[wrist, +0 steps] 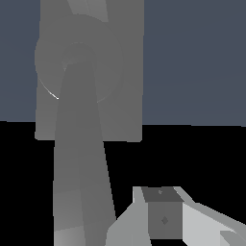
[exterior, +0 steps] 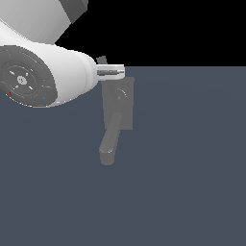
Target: Turn on the faucet by rotating a designated handle.
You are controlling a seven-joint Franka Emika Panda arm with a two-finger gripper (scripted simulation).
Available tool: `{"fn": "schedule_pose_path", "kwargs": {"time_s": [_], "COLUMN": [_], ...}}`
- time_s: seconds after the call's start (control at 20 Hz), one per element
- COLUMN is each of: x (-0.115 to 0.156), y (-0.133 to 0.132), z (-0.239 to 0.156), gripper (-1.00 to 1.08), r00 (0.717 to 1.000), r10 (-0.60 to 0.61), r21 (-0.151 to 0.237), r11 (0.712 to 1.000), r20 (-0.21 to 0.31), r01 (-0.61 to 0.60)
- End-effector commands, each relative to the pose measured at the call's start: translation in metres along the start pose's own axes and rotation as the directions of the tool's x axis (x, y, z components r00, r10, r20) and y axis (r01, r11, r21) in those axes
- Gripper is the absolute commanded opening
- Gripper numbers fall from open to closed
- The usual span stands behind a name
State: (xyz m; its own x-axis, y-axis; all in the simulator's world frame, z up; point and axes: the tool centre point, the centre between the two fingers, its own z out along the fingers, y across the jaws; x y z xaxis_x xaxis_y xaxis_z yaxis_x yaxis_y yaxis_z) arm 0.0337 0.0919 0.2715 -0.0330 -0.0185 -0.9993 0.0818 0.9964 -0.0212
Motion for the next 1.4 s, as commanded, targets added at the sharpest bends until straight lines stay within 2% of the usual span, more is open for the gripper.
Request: {"fn": "schedule_pose_path", "kwargs": {"time_s": [0.0,0.6,0.65,0.7,1.35], "x": [-0.008,-0.03,-0.03,-0.007,-0.009], "y": [-0.018,-0.064,-0.064,-0.052,-0.107], "z": [0.002,0.004,0.004,-0.004,0.001], "gripper": [-1.0,-1.0,-1.0,-1.0,-1.0], "r00": [1.0,1.0,1.0,1.0,1.0], "r10": [0.002,0.005,0.005,0.029,0.013], "r21": [0.015,0.013,0.013,0.013,0.013], "r11": [1.0,1.0,1.0,0.999,1.0], "r20": [0.01,0.029,0.029,0.003,0.022], "r01": [-0.002,-0.006,-0.006,-0.029,-0.014]}}
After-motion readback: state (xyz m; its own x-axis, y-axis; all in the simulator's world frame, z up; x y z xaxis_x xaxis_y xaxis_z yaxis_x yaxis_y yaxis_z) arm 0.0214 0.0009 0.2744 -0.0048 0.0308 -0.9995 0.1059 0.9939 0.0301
